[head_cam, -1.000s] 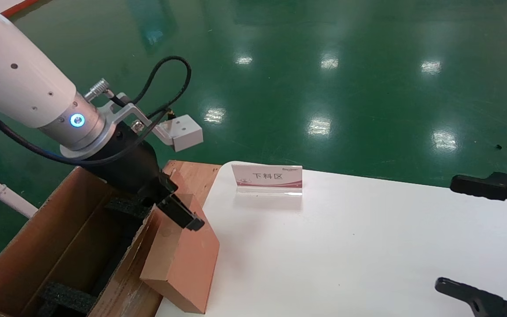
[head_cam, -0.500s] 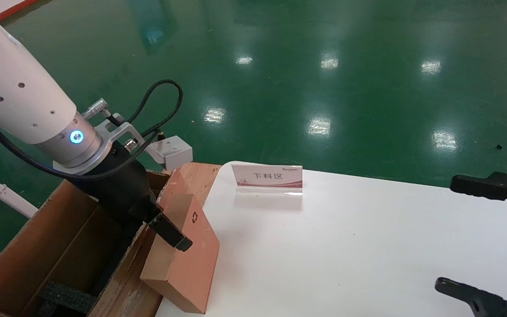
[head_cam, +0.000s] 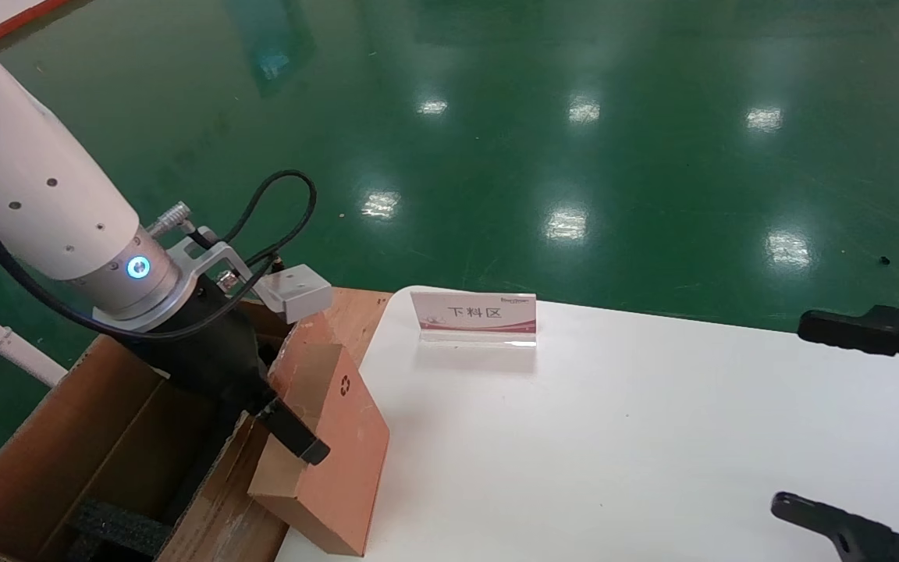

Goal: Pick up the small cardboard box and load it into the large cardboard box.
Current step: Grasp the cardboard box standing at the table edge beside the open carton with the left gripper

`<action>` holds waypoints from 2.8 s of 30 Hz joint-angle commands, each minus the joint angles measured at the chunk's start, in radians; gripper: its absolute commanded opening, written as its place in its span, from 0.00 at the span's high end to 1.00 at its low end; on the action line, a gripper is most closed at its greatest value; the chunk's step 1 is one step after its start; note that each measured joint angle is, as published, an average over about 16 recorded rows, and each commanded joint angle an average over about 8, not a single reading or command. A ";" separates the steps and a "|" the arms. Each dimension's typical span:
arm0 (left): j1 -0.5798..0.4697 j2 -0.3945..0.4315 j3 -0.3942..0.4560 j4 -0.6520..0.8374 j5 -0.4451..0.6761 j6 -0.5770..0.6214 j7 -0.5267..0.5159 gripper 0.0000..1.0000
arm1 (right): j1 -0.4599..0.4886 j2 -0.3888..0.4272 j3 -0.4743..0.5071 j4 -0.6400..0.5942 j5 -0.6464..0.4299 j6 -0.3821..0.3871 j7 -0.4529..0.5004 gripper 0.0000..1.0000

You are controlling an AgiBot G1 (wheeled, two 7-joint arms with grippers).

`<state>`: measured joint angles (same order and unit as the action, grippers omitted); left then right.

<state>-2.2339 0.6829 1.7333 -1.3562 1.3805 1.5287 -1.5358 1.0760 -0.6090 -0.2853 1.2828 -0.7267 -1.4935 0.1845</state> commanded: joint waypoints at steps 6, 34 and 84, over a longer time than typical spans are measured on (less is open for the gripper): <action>-0.005 0.004 0.024 0.000 -0.011 0.000 -0.007 0.00 | 0.000 0.000 0.000 0.000 0.000 0.000 0.000 0.00; 0.056 0.039 0.060 0.042 -0.013 -0.080 0.019 0.00 | 0.000 0.000 -0.001 -0.001 0.001 0.001 -0.001 0.00; 0.122 0.052 0.077 0.092 0.011 -0.136 0.055 1.00 | 0.000 0.001 -0.002 -0.001 0.002 0.001 -0.001 1.00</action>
<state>-2.1124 0.7344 1.8101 -1.2643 1.3905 1.3920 -1.4806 1.0764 -0.6083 -0.2875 1.2813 -0.7249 -1.4925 0.1830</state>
